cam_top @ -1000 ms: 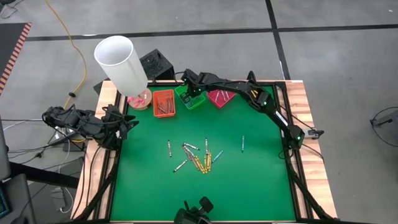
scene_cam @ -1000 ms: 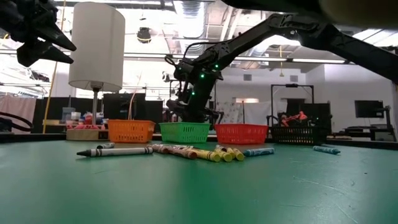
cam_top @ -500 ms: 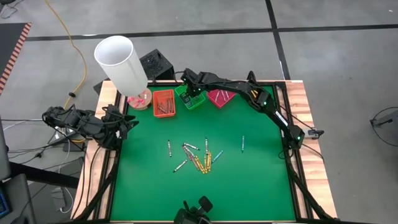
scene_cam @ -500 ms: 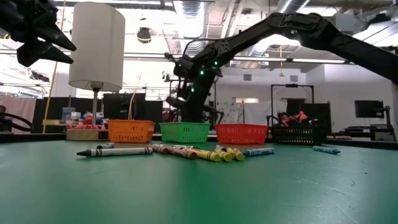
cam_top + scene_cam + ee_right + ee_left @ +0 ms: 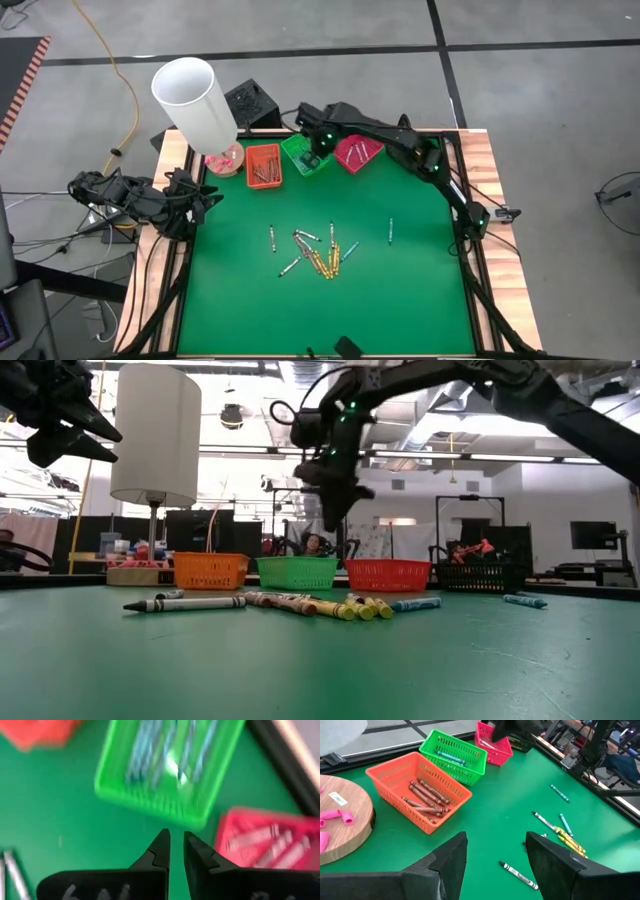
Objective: Sort crayons
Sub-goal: Put the blue/green crayon into the green bin
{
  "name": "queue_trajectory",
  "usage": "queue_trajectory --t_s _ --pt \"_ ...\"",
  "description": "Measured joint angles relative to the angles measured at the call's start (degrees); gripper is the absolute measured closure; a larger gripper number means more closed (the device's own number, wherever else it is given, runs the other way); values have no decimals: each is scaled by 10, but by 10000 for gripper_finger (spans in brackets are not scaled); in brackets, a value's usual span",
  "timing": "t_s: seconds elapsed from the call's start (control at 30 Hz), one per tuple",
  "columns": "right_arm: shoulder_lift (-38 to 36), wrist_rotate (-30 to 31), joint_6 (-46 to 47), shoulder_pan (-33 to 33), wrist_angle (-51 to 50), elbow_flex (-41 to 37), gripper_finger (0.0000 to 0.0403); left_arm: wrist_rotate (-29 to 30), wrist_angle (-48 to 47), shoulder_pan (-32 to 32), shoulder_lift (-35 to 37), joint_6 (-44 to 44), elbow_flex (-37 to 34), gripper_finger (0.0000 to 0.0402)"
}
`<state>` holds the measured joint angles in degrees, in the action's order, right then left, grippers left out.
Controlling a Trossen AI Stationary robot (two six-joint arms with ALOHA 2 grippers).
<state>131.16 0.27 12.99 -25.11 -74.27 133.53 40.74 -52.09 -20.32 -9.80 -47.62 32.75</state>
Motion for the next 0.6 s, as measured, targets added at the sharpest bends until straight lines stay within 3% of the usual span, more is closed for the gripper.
queue_trajectory --t_s 0.2,0.4,0.6 --pt "-32 43 10 48 -147 -1 354 1 0 0 0 0 0 210" --pt "-79 65 51 126 -157 -50 354 0 0 0 0 0 0 210" --pt "-181 72 153 181 -133 -226 354 -3 0 0 0 0 0 210"
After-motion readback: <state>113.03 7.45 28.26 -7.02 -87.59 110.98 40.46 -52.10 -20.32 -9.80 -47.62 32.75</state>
